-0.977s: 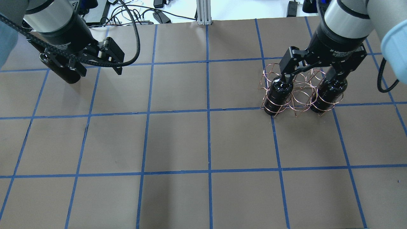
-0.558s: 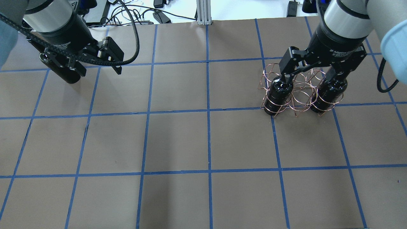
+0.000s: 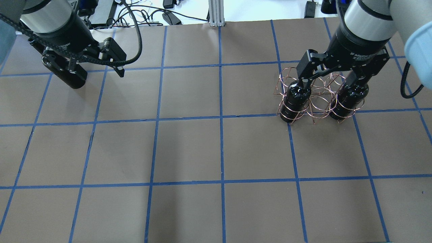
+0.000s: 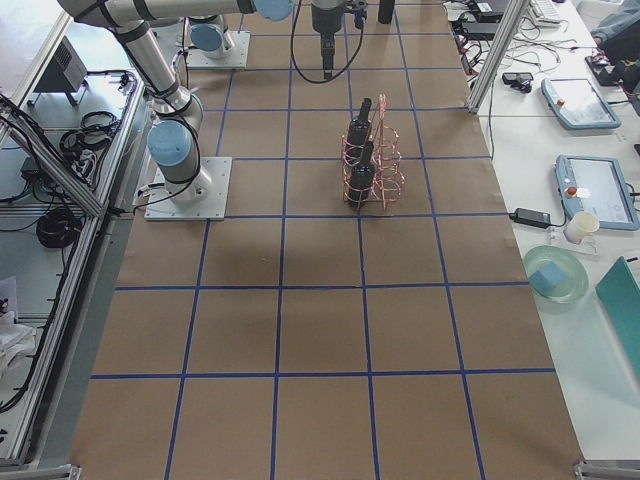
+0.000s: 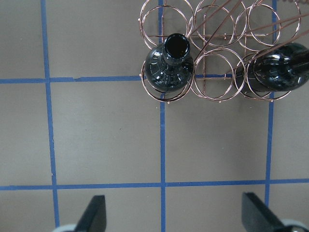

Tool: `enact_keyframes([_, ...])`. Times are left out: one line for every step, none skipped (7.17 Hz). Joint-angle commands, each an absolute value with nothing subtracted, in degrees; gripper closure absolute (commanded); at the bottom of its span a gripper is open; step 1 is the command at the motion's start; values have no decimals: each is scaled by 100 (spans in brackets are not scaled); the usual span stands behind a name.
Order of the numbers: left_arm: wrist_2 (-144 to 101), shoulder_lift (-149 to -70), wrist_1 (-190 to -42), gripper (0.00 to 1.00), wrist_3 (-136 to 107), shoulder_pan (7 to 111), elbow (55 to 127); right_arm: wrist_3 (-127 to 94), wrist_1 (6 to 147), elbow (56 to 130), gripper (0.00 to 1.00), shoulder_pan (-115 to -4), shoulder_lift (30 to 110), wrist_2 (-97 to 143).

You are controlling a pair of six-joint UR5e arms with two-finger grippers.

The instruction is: Place wine into wine basket

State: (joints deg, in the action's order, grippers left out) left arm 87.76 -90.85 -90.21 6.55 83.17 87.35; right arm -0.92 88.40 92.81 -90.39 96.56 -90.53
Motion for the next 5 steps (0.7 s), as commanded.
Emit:
enact_keyframes([8728, -9333, -8695, 0, 1194, 7641, 8631, -97, 8842, 9281, 0, -9044, 9650, -9053])
enact_keyframes([8788, -9499, -8597, 0, 1630, 7429, 8422, -97, 8850, 9281, 0, -9044, 9659, -9053])
enact_keyframes([8719, -9779, -8596, 0, 1870, 7018, 8011, -97, 8851, 9281, 0, -9044, 9650, -9044])
enact_keyframes([8701, -10061, -8587, 0, 2168, 6727, 7702, -97, 8842, 9281, 0, -9044, 9650, -9044])
enact_keyframes([8727, -10342, -8404, 0, 2493, 6576, 7525, -97, 8842, 9281, 0, -9044, 9650, -9044])
